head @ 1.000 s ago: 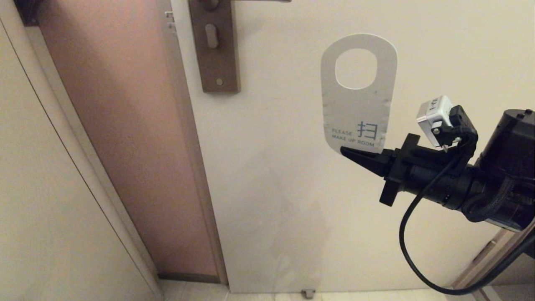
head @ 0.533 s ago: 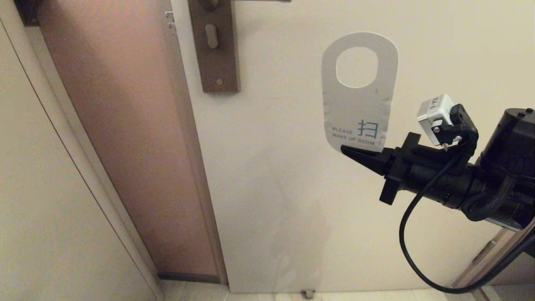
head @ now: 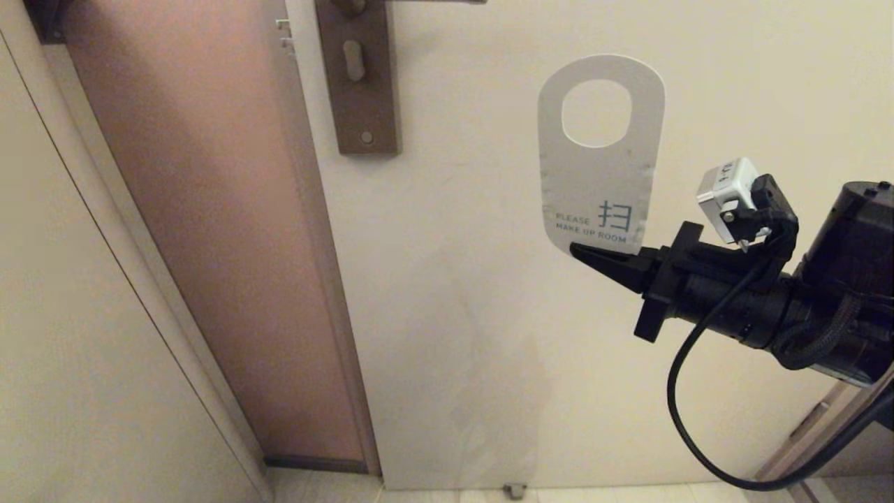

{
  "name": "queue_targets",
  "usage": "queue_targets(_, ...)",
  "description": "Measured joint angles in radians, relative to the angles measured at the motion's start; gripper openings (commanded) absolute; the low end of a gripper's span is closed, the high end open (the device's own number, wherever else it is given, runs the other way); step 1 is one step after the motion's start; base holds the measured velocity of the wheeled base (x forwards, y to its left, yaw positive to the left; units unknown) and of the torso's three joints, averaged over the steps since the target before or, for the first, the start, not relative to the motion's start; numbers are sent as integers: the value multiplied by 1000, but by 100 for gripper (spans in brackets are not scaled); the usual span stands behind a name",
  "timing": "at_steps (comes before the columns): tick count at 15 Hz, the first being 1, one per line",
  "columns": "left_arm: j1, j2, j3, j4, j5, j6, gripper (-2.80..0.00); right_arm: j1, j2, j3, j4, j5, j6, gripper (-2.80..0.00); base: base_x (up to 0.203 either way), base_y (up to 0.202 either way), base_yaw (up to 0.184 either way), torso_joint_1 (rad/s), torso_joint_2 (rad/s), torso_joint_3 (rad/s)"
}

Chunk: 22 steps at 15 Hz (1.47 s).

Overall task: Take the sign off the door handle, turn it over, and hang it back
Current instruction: Hang the sign back with the other side facing out

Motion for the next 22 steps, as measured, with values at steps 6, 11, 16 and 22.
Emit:
queue_targets(6, -3, 0, 1, 0, -15, 2, -280, 0, 3, 2, 0, -2, 0, -280, 0, 0, 0, 0, 0, 0)
queue_targets(11, -3, 0, 1, 1, -31, 2, -280, 0, 4, 3, 0, -1, 0, -280, 0, 0, 0, 0, 0, 0)
queue_targets(16, 0, 0, 1, 0, -29, -9, -280, 0, 11, 5, 0, -2, 1, -280, 0, 0, 0, 0, 0, 0)
queue_targets(22, 0, 0, 1, 0, -23, -13, -280, 0, 16, 5, 0, -2, -1, -280, 0, 0, 0, 0, 0, 0)
